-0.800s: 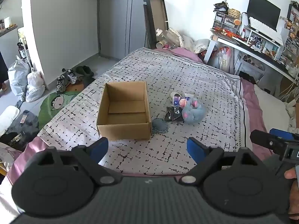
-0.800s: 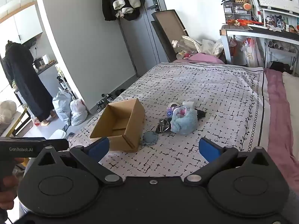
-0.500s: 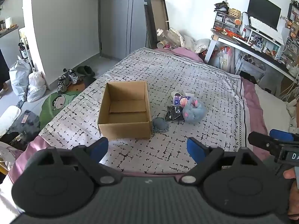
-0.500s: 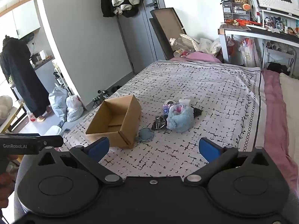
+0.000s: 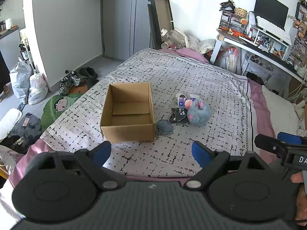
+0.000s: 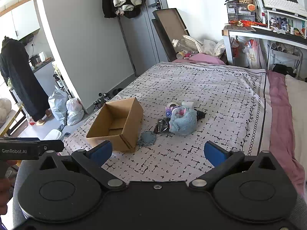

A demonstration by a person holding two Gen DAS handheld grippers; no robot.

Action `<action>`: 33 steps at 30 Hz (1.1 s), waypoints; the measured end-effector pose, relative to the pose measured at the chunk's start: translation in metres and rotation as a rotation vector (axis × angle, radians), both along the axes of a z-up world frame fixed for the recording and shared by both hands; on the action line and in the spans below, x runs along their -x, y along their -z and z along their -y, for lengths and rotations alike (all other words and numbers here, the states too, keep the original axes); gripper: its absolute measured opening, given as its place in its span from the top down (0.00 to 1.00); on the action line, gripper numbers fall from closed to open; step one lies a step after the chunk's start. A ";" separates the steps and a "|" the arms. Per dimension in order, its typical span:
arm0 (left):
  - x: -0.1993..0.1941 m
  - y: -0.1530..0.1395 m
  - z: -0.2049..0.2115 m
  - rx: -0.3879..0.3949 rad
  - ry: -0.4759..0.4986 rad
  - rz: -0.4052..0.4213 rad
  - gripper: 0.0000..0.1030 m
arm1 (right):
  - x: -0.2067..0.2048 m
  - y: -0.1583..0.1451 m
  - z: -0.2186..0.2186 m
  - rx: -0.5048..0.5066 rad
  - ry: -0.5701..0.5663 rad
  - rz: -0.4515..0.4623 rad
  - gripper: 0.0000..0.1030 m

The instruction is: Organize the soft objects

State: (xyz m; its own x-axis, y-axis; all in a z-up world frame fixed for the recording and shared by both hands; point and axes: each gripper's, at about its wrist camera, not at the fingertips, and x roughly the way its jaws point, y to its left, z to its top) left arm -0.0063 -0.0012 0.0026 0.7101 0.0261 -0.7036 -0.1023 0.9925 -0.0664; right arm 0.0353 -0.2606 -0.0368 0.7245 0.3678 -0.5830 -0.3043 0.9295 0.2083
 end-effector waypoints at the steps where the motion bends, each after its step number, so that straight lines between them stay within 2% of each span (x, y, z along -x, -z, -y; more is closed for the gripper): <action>1: 0.000 0.000 0.000 -0.001 0.000 -0.001 0.13 | 0.000 0.000 0.000 0.001 0.001 0.000 0.00; 33: -0.002 0.004 -0.001 0.004 -0.013 -0.008 0.12 | 0.002 0.002 -0.001 0.012 -0.001 0.002 0.00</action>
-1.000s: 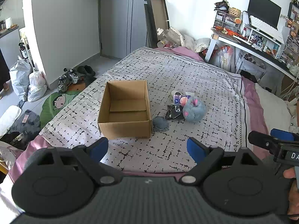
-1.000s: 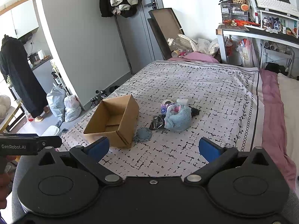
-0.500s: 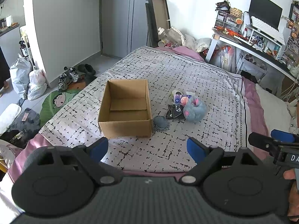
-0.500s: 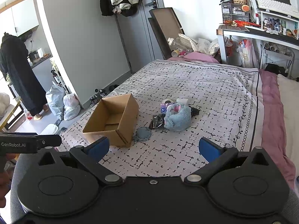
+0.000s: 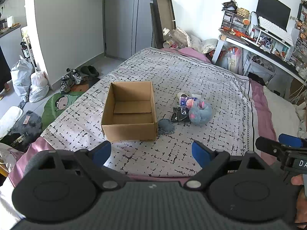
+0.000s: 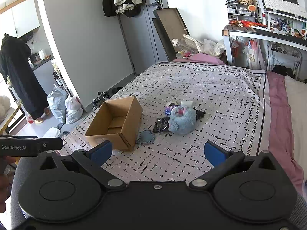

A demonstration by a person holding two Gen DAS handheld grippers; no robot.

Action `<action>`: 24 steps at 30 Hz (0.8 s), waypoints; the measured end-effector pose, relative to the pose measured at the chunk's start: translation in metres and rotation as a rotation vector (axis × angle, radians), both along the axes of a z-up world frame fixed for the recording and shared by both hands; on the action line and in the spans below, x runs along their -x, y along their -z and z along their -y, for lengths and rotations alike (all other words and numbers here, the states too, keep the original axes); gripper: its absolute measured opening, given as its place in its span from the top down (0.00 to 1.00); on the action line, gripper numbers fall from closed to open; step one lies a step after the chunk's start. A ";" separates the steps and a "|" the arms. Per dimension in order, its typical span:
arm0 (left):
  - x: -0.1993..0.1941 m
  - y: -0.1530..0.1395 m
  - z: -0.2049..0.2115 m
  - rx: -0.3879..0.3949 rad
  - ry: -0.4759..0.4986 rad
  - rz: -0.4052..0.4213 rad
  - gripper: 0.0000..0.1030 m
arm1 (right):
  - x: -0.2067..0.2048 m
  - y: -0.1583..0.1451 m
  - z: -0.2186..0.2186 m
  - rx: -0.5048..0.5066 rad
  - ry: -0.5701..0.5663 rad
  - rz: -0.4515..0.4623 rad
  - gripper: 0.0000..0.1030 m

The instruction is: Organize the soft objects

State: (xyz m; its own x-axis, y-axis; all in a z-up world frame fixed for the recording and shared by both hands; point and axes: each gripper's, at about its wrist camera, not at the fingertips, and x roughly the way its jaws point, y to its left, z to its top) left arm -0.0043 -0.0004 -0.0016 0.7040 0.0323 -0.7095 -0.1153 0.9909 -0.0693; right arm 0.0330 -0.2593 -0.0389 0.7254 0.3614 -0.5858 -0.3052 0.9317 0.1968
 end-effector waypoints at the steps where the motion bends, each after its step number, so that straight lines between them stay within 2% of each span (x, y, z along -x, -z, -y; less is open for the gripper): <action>1: 0.000 0.000 0.000 -0.001 0.000 0.000 0.13 | 0.000 0.000 0.000 -0.001 -0.001 0.000 0.00; 24: 0.000 0.001 -0.001 0.009 -0.004 -0.007 0.13 | 0.000 -0.001 -0.004 0.018 0.000 -0.011 0.00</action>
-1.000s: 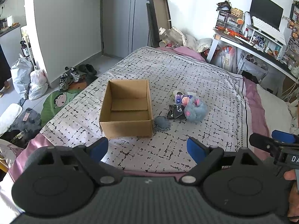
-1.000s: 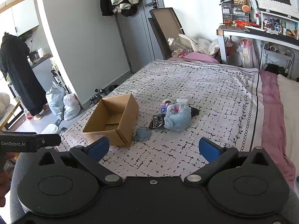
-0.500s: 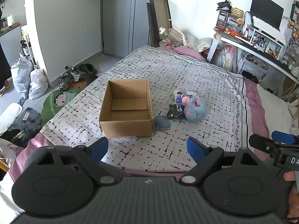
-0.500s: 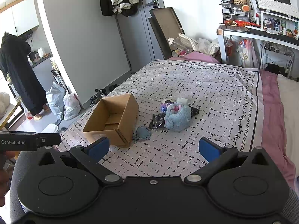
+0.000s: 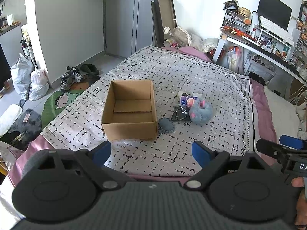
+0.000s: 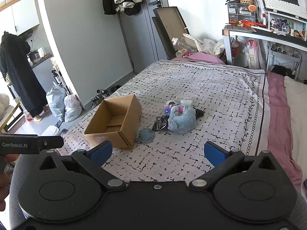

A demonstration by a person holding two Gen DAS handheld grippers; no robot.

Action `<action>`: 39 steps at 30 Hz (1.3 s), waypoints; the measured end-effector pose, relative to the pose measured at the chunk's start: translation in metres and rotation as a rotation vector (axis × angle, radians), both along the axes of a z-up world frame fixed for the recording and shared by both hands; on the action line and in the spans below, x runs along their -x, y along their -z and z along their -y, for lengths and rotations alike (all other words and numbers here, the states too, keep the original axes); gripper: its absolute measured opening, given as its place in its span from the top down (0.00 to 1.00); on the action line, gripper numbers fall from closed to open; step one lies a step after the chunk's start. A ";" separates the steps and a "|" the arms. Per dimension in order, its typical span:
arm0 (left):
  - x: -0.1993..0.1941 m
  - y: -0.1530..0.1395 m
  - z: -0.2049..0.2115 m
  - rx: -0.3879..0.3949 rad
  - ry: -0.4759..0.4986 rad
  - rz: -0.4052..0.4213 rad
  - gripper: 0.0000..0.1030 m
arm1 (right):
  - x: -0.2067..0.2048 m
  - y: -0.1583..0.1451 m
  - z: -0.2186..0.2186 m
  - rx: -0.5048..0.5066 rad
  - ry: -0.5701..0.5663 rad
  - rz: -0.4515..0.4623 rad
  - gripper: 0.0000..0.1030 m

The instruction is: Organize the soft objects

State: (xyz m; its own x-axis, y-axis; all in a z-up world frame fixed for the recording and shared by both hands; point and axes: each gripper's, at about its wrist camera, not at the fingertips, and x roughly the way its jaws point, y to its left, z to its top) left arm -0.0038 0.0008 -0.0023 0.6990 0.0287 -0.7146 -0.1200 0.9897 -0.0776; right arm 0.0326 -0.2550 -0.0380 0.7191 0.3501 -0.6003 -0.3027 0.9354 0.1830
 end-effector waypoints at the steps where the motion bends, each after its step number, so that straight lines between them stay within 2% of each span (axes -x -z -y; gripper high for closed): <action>1: 0.000 0.000 0.000 0.001 0.001 0.001 0.13 | 0.000 0.000 -0.001 -0.001 -0.001 -0.003 0.00; 9: -0.010 0.001 -0.004 0.008 -0.005 0.002 0.13 | -0.004 -0.002 -0.006 0.019 0.004 -0.017 0.00; 17: -0.026 0.005 -0.008 0.043 -0.012 0.009 0.13 | -0.022 0.001 0.002 -0.029 0.030 -0.059 0.00; 25: -0.051 0.016 -0.009 0.087 0.004 0.028 0.13 | -0.050 0.004 0.013 -0.089 0.077 -0.109 0.00; 31: -0.075 0.023 -0.007 0.117 0.025 0.020 0.13 | -0.078 0.010 0.014 -0.067 0.153 -0.142 0.00; 39: -0.111 0.031 -0.006 0.148 0.044 0.007 0.13 | -0.112 0.020 0.012 -0.053 0.162 -0.179 0.00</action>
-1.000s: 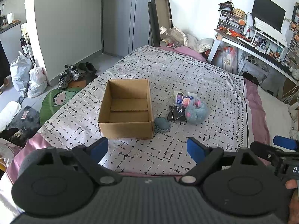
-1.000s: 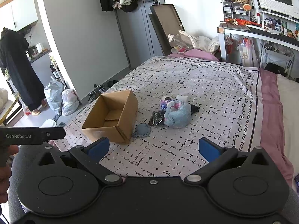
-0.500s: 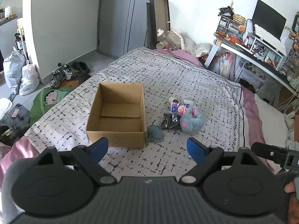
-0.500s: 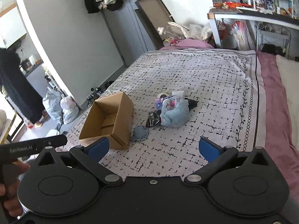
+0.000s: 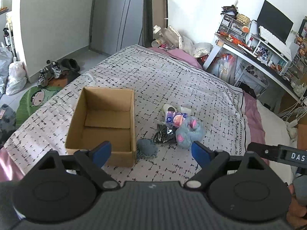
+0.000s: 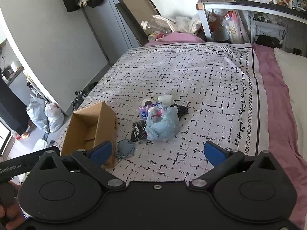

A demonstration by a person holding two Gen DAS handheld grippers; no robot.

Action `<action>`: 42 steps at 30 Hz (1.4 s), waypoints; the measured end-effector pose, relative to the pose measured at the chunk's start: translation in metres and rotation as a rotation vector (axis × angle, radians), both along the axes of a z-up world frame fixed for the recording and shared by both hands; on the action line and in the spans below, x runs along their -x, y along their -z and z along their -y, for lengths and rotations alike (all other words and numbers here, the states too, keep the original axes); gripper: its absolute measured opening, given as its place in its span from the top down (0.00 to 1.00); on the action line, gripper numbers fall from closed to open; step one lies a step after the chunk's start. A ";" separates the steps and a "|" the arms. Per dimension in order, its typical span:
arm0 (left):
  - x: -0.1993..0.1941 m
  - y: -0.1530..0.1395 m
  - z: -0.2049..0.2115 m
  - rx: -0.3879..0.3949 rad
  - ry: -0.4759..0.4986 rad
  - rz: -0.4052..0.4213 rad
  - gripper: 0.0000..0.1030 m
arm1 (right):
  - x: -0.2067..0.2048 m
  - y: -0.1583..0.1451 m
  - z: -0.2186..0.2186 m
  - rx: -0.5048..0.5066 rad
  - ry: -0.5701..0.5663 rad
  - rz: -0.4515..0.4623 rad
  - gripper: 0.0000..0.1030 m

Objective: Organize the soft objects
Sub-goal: 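Move the right gripper down onto the light-blue plush toy and close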

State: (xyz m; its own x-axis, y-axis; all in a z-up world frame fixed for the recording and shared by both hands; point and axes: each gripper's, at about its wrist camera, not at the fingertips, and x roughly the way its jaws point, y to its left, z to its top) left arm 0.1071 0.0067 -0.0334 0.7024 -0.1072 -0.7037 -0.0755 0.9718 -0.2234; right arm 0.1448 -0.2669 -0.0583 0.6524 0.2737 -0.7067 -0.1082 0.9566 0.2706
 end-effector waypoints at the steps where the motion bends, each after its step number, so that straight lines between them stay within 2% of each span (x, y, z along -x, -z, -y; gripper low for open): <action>1: -0.005 0.001 0.000 0.004 0.003 -0.002 0.13 | -0.005 0.002 0.001 -0.004 0.003 -0.008 0.00; 6: -0.026 0.005 0.006 0.018 0.017 -0.009 0.13 | -0.028 0.009 0.005 -0.038 0.015 -0.059 0.00; 14: -0.061 0.015 0.012 0.037 0.039 -0.033 0.14 | -0.067 0.012 0.007 -0.002 0.097 -0.100 0.00; 18: -0.078 0.020 0.016 0.045 0.049 -0.043 0.15 | -0.086 0.018 0.012 -0.048 0.134 -0.134 0.00; 21: -0.089 0.025 0.019 0.052 0.052 -0.044 0.15 | -0.095 0.028 0.017 -0.100 0.167 -0.116 0.00; 24: -0.102 0.033 0.024 0.052 0.065 -0.049 0.16 | -0.101 0.044 0.019 -0.109 0.176 -0.076 0.00; 27: -0.115 0.046 0.029 0.053 0.082 -0.056 0.20 | -0.114 0.061 0.019 -0.099 0.149 -0.094 0.04; 28: -0.120 0.051 0.031 0.061 0.083 -0.059 0.23 | -0.118 0.066 0.021 -0.108 0.147 -0.115 0.08; 32: -0.138 0.069 0.038 0.117 0.087 -0.088 0.31 | -0.128 0.077 0.024 -0.186 0.122 -0.148 0.11; 37: -0.160 0.089 0.047 0.165 0.110 -0.127 0.46 | -0.144 0.100 0.020 -0.183 0.117 -0.218 0.22; 42: -0.174 0.108 0.047 0.183 0.099 -0.156 0.48 | -0.156 0.111 0.018 -0.194 0.107 -0.232 0.26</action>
